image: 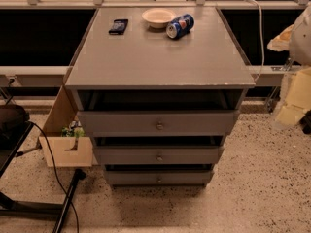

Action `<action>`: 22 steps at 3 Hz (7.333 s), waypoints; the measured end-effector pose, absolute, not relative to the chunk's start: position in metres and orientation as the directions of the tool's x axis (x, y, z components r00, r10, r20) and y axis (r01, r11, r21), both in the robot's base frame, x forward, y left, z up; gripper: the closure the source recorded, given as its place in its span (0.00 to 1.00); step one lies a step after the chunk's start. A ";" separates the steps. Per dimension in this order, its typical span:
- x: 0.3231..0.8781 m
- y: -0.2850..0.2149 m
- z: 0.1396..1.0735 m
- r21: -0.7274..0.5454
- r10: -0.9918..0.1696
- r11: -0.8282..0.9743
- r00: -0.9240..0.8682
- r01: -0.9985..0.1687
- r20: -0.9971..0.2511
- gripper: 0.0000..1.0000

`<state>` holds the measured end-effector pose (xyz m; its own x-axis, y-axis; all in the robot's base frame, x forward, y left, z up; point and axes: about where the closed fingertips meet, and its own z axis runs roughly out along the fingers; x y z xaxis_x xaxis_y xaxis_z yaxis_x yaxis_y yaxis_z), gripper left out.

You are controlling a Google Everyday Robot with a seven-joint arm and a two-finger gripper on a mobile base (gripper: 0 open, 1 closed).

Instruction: Open middle drawer

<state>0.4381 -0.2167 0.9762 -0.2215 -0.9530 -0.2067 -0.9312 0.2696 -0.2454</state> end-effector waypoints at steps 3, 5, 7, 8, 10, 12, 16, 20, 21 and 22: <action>0.432 -0.212 0.936 -0.207 -0.933 0.318 -0.266 -0.925 -0.244 0.00; 0.423 -0.192 0.838 -0.181 -0.905 0.340 -0.268 -0.923 -0.331 0.00; 0.424 -0.179 0.785 -0.179 -0.888 0.332 -0.243 -0.926 -0.389 0.00; 0.416 -0.175 0.755 -0.134 -0.880 0.337 -0.260 -0.932 -0.398 0.00; 0.401 -0.162 0.667 -0.038 -0.865 0.318 -0.274 -0.947 -0.421 0.00; 0.403 -0.147 0.564 -0.087 -0.875 0.272 -0.209 -0.958 -0.436 0.00; 0.441 -0.151 0.537 -0.272 -0.938 0.177 -0.078 -0.946 -0.339 0.00; 0.549 -0.163 0.450 -0.303 -0.945 0.139 -0.035 -0.943 -0.326 0.00; 0.579 -0.168 0.442 -0.308 -0.920 0.131 0.000 -0.942 -0.391 0.00; 0.600 -0.165 0.446 -0.325 -0.903 0.100 0.052 -0.940 -0.426 0.00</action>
Offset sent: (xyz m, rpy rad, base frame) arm -0.0028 0.0013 -0.0357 0.0386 0.0399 -0.0273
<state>0.5996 -0.1650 0.4457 0.0516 -0.9034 -0.4258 -0.9404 0.0995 -0.3251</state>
